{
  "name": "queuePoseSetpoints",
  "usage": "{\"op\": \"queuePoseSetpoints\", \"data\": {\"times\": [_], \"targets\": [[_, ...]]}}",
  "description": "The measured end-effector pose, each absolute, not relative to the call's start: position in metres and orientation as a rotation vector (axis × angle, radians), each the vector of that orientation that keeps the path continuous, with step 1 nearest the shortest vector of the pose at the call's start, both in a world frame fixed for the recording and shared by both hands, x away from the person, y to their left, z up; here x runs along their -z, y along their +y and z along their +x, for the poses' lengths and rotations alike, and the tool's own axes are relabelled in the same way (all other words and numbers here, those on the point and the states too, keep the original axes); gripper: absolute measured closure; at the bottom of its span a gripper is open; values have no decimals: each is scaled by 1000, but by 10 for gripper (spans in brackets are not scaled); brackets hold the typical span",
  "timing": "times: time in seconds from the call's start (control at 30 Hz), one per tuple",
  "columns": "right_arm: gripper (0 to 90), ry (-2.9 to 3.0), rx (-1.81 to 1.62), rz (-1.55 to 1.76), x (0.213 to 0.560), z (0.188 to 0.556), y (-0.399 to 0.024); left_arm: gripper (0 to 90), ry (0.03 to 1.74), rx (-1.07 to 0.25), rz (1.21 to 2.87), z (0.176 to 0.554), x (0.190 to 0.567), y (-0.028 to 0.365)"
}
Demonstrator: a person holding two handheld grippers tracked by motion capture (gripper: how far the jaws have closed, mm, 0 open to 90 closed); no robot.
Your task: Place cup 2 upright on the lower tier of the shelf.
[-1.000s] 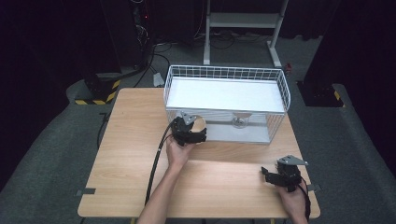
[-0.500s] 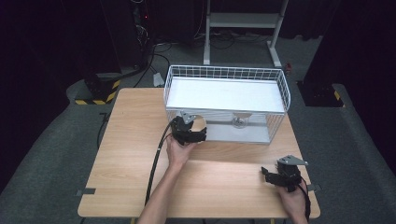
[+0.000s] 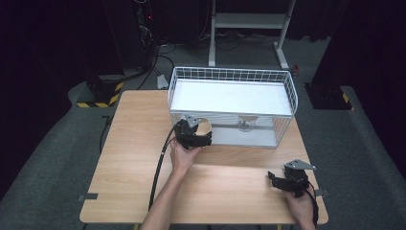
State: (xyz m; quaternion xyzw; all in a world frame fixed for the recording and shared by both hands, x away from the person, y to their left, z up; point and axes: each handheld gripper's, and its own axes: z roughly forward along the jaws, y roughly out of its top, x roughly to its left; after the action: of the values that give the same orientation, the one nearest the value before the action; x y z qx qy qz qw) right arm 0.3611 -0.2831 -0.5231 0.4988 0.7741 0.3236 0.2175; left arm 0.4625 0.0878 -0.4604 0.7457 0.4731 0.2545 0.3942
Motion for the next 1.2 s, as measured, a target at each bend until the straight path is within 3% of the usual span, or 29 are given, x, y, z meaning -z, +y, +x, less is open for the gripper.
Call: {"op": "queuePoseSetpoints", "data": {"times": [0.37,1.2], "targets": [[243,2144,-896,1381,523,361,-283,70,1202,-628,1918,457,466,93],[243,2144,-896,1381,523,361,-283,185,1225,-630,1977,445,484,96]]}}
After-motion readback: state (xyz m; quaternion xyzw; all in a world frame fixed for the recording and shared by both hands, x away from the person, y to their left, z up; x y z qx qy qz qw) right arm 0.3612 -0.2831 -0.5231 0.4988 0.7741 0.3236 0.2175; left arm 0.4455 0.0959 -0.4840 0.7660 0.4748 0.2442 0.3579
